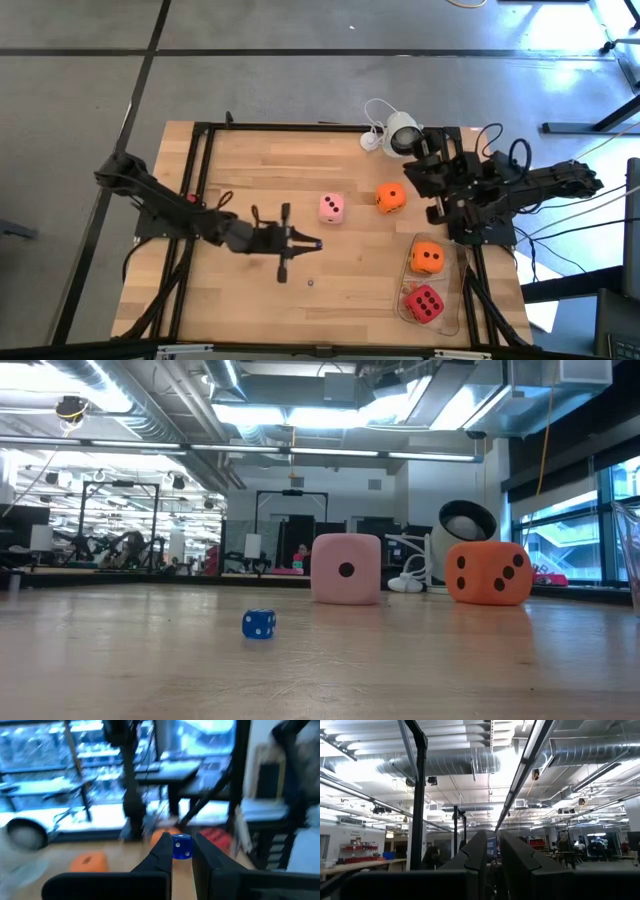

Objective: Pick & Place Dice
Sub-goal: Put the left small blue die into the transparent container, then put the large orange die into the transparent container

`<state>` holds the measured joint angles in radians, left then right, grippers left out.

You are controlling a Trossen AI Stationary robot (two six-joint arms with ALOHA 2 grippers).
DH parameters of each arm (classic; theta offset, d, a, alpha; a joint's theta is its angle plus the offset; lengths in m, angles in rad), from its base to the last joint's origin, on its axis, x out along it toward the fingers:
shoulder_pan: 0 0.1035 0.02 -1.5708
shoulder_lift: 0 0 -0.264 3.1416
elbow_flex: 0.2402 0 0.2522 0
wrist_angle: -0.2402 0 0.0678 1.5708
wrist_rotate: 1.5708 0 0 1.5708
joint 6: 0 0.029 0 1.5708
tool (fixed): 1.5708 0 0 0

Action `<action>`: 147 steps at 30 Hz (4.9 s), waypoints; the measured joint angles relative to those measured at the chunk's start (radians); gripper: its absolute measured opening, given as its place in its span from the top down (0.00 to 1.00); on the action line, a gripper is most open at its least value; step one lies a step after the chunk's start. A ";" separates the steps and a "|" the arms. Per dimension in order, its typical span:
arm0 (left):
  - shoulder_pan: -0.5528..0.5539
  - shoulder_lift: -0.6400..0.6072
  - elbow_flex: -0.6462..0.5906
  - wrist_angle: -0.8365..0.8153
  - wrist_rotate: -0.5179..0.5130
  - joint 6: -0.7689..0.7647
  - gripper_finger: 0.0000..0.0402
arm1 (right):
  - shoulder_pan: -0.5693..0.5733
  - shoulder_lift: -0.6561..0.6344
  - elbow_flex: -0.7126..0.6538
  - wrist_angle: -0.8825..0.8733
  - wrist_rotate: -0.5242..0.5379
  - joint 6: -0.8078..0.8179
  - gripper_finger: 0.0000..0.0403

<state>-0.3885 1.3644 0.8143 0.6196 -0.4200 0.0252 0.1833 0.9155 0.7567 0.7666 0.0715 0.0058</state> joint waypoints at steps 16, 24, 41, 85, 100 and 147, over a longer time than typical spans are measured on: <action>0.175 0.544 0.478 0.220 0.318 0.023 0.95 | -0.002 -0.072 0.010 -0.009 0.000 0.013 0.86; 0.214 0.891 0.930 0.140 0.369 0.018 0.95 | -0.002 -0.115 0.150 -0.005 0.000 -0.018 0.86; 0.232 1.359 1.531 0.035 0.391 -0.022 0.95 | -0.001 -0.114 0.263 -0.155 -0.008 -0.017 0.86; 0.213 1.352 1.530 -0.224 0.361 -0.005 0.72 | -0.001 -0.114 0.263 -0.234 -0.012 -0.015 0.86; 0.161 1.256 1.531 -0.253 0.358 0.090 0.72 | 0.000 -0.114 0.263 -0.402 -0.012 0.018 0.86; 0.197 1.050 1.135 -0.264 0.597 -0.087 0.80 | 0.000 -0.114 0.263 -0.678 -0.480 0.301 0.86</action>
<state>-0.1918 2.4144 1.9494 0.3552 0.1769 -0.0616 0.1833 0.8017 1.0195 0.0887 -0.4089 0.3063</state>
